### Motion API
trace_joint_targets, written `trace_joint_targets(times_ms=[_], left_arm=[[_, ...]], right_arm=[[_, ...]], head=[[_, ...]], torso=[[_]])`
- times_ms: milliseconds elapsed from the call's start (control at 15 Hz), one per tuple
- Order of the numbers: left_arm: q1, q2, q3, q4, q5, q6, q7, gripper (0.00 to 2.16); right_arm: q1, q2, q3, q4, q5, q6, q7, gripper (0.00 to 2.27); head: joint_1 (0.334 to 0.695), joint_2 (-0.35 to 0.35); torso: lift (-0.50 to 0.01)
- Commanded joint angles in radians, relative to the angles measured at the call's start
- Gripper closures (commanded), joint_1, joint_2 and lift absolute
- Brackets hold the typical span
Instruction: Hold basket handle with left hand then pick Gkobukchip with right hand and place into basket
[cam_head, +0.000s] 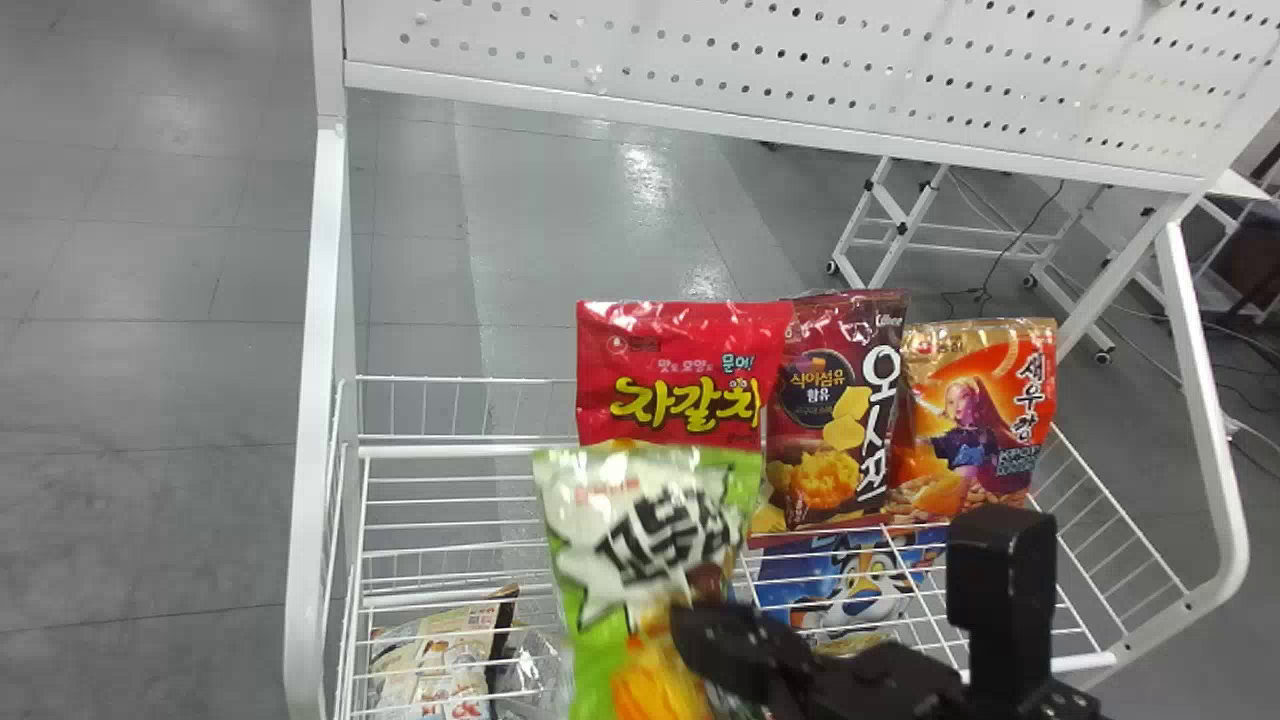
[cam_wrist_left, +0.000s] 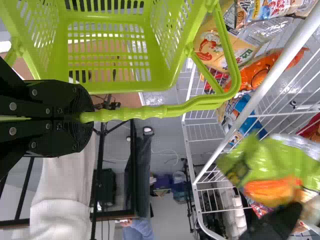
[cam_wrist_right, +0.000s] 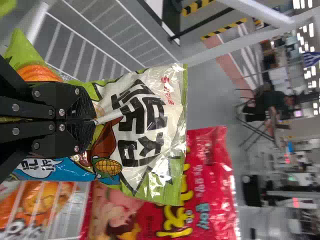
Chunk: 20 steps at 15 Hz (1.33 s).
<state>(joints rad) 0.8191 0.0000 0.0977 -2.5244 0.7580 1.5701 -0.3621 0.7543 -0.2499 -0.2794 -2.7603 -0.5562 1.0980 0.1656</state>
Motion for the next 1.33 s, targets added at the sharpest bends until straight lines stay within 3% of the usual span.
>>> trace_joint_targets(times_ms=[0,200,933,1267], left_arm=[[0.000,-0.003,-0.006,-0.004,0.000,0.001,0.011,2.14],[-0.003,-0.003,-0.016,-0.005,-0.008,0.001,0.020,2.14],[-0.005,-0.003,-0.015,-0.005,-0.008,0.001,0.020,2.14],[-0.006,-0.003,-0.012,-0.007,-0.008,0.001,0.014,2.14]], right_arm=[[-0.015,0.006,-0.119,-0.047,-0.114,0.282,0.003,1.99],[-0.038,0.009,-0.192,-0.098,-0.185,0.474,0.009,1.99],[-0.040,0.008,-0.204,-0.150,-0.307,0.474,-0.002,1.99],[0.000,-0.006,-0.107,-0.099,-0.280,0.474,-0.048,1.99]], head=[[0.695,-0.350],[0.695,-0.350],[0.695,-0.350],[0.695,-0.350]], torso=[[-0.032],[-0.032],[-0.032],[-0.032]])
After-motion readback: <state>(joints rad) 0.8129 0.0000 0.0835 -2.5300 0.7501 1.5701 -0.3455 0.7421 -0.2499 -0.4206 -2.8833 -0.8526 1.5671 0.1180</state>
